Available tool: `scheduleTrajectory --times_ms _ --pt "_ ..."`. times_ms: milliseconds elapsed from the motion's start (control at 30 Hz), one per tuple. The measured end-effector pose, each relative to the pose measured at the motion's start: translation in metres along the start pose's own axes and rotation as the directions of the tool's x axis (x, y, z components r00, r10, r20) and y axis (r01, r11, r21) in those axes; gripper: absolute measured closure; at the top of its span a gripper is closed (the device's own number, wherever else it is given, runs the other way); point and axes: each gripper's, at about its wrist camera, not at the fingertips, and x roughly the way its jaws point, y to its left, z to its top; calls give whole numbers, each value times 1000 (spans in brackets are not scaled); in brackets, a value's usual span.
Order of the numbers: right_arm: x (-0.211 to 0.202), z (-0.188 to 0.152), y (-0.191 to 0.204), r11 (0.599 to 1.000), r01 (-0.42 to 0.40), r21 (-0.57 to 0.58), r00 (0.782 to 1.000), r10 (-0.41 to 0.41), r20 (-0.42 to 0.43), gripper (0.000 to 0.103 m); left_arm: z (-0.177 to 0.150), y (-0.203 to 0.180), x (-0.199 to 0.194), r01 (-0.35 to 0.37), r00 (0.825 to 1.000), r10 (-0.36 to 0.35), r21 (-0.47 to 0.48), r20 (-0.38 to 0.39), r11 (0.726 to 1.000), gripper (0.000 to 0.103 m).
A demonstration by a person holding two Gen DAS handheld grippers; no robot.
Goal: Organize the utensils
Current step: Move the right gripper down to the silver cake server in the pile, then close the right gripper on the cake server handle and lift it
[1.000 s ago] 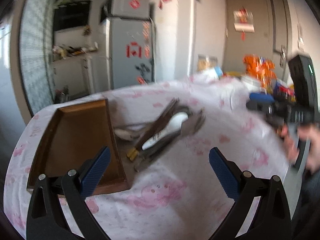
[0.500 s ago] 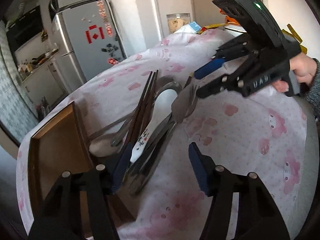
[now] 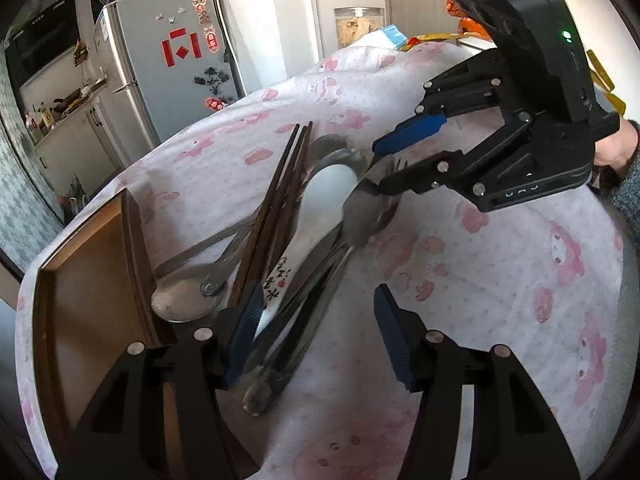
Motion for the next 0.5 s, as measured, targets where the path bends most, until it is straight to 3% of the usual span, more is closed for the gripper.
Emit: scheduleTrajectory --times_ms 67,200,333,400,433,500 --pt "-2 -2 6 999 -33 -24 999 33 -12 86 0 -4 0 1 1000 -1 8 1 1000 46" --pt "2 -7 17 997 -37 -68 998 33 -60 86 0 -10 0 8 1000 -8 25 -2 1000 47" --pt "3 -10 26 995 -75 -68 996 71 -59 86 0 -10 1 20 1000 -20 21 -4 1000 53" --pt "4 -8 30 996 -52 -76 997 48 -57 86 -1 -10 3 8 1000 -8 22 -5 1000 54" --pt "3 -6 30 996 -60 -67 997 56 -54 86 -1 -9 3 6 1000 -6 19 -5 1000 56" --pt "1 -4 31 997 -45 -68 998 43 -36 73 -2 -7 1 12 1000 -12 9 -6 1000 64"
